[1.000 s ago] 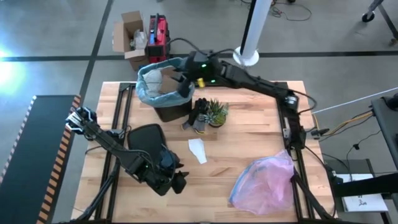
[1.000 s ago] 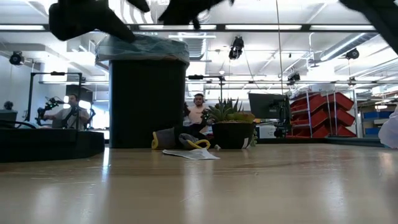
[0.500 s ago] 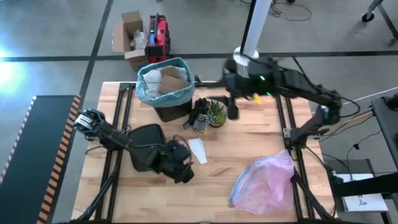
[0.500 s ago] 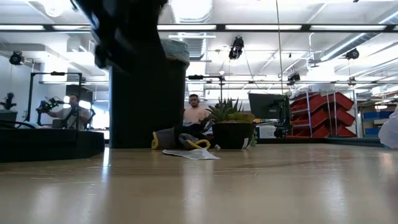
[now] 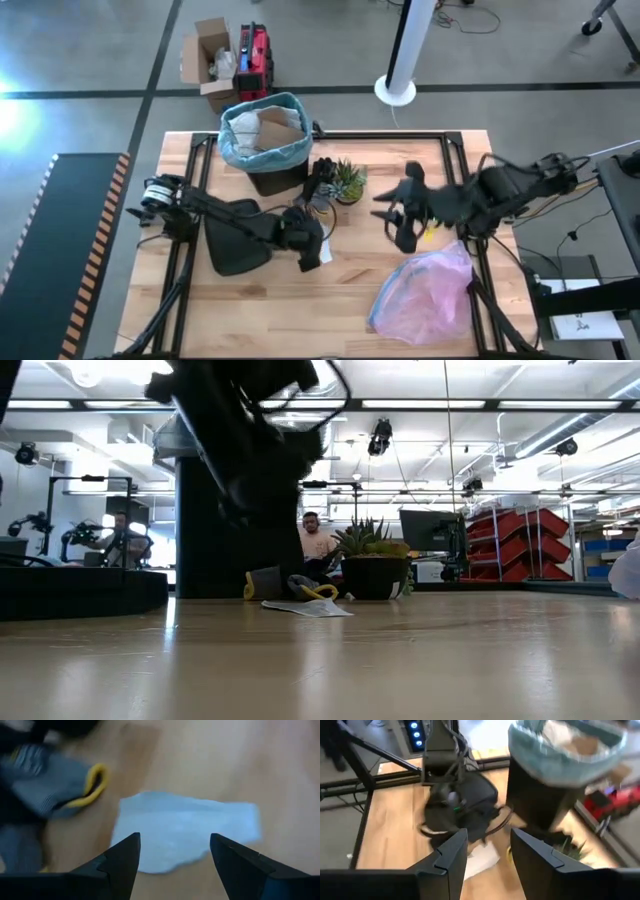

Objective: Place trash/remove bag and relplace
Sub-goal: Put the white paper into the trash bin

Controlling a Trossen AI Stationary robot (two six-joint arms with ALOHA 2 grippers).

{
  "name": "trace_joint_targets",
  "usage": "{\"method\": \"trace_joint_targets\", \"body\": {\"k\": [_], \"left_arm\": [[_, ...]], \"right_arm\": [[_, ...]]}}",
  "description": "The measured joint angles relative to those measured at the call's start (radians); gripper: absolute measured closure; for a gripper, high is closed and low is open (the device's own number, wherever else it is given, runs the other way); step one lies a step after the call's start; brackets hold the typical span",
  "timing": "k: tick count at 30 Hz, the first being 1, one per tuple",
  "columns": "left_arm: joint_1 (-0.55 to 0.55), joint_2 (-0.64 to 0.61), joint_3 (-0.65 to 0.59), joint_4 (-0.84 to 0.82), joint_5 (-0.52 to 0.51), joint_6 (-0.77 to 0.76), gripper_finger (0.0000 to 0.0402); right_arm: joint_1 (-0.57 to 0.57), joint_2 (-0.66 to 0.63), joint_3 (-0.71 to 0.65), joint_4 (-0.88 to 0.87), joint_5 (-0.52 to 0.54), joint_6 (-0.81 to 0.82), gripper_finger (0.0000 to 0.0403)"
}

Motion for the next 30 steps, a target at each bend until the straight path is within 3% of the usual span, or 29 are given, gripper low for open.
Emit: {"method": "trace_joint_targets", "body": {"k": [4, 10, 17, 24, 30], "left_arm": [[0.044, 0.024, 0.000, -0.010, -0.002, -0.221, 0.0176], [0.043, 0.027, 0.000, -0.033, -0.017, -0.377, 0.0158], [0.048, 0.063, -0.008, -0.049, -0.054, -0.744, 0.0122], [0.029, 0.133, -0.006, 0.004, -0.086, -0.844, 0.0107], [0.009, 0.178, -0.004, 0.031, -0.115, -0.841, 0.0131]], "right_arm": [[0.071, 0.008, -0.095, 0.003, 0.074, 0.197, 0.0259], [0.090, 0.062, -0.226, 0.019, 0.075, 0.421, 0.0237], [0.089, 0.142, -0.319, 0.148, 0.053, 0.473, 0.0205], [0.087, 0.256, -0.343, 0.266, 0.004, 0.486, 0.0183], [0.087, 0.327, -0.329, 0.293, -0.019, 0.515, 0.0182]]}}
